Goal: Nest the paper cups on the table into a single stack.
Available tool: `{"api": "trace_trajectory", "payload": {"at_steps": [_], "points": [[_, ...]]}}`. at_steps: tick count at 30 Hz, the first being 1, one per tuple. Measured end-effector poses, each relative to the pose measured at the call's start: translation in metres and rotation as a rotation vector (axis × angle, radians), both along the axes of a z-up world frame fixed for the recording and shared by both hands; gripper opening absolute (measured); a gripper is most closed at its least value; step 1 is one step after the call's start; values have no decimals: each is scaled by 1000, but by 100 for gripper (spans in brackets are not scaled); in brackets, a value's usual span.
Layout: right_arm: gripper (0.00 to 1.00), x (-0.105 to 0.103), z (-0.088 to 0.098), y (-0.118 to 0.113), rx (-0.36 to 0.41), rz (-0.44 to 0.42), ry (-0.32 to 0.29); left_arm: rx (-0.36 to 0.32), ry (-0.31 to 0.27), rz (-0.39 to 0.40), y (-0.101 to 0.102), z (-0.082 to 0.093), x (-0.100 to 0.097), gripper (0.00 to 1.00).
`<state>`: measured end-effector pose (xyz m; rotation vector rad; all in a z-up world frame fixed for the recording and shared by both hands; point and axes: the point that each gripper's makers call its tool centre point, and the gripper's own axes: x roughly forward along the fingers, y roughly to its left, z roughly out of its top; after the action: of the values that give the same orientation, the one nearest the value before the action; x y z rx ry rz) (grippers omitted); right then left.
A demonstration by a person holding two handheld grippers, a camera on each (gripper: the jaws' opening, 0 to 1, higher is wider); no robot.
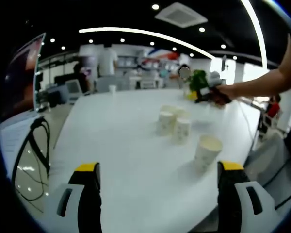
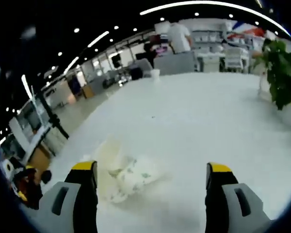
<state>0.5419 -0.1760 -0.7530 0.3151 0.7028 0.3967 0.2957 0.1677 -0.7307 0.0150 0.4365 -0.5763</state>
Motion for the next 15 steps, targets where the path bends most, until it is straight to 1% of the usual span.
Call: {"api": "trace_trajectory", "payload": {"at_steps": [1,2,4,5,7,8,9,12,13,14,15], "points": [[90,1,-2,1,26,-15,21,-1,1,0,0,-1,0,100],[89,2,-4,1,25,-17,31,-1,2,0,0,-1,-1,100],[89,5,-9,2,-9,-7,31,-4,2,4,1,-2,0,100],[89,6,-10,3,-14,-4,33,-6,3,6,2,-2,-1,100],[88,7,-12,6,-3,-3,54,-4,6,9,3,-3,-2,100],[88,6,-14,10,13,0,79,-4,8,9,4,-3,-3,100],[88,6,-15,12,17,-3,85,-4,8,12,5,-3,-3,100],[87,12,-24,14,-10,-7,115,-3,9,17,8,-3,-4,100],[85,12,-26,15,-7,-5,125,-2,10,19,8,-3,-4,100],[83,13,-27,19,23,-7,139,-1,10,20,9,-3,-4,100],[83,14,-29,19,41,-34,157,-1,10,20,9,-3,-4,100]]}}
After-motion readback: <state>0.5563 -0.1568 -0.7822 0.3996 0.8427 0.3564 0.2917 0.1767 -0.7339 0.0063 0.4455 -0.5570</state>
